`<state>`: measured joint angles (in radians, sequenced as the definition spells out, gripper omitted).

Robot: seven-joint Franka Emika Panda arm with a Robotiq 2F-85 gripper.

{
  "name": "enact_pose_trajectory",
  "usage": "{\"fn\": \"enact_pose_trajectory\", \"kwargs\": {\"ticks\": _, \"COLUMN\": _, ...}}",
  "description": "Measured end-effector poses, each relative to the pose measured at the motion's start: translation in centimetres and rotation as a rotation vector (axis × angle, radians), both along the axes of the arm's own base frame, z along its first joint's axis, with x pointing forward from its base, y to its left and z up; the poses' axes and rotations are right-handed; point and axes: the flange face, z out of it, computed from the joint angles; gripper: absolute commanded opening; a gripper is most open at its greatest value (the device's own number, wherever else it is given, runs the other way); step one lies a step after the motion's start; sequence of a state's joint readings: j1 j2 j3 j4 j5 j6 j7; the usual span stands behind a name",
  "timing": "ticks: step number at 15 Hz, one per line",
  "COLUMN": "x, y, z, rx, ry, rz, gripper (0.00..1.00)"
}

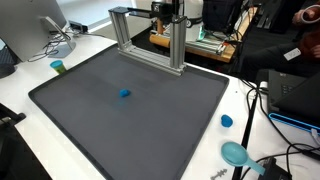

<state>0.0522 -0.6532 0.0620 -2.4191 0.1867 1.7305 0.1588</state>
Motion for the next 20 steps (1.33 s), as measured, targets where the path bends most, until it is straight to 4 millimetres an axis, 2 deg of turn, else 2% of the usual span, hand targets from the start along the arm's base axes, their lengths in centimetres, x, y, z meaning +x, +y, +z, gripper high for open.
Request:
{"fn": "enact_pose_trajectory", "kwargs": {"ticks": 5, "x": 0.2, "y": -0.4, "z": -0.4, "rx": -0.042, "ry": -0.011, "rz": -0.003, "gripper": 1.00}}
{"fn": "enact_pose_trajectory", "kwargs": {"ticks": 10, "x": 0.5, "y": -2.1, "z": -2.2, "rx": -0.143, "ry": -0.031, "rz": -0.007, "gripper": 1.00}}
{"fn": "enact_pose_trajectory", "kwargs": {"ticks": 15, "x": 1.4, "y": -4.0, "z": -4.3, "rx": -0.157, "ry": -0.122, "rz": -0.038, "gripper": 1.00}}
{"fn": "enact_pose_trajectory", "kwargs": {"ticks": 20, "x": 1.4, "y": -4.4, "z": -4.5, "rx": -0.152, "ry": -0.121, "rz": -0.049, "gripper": 1.00}}
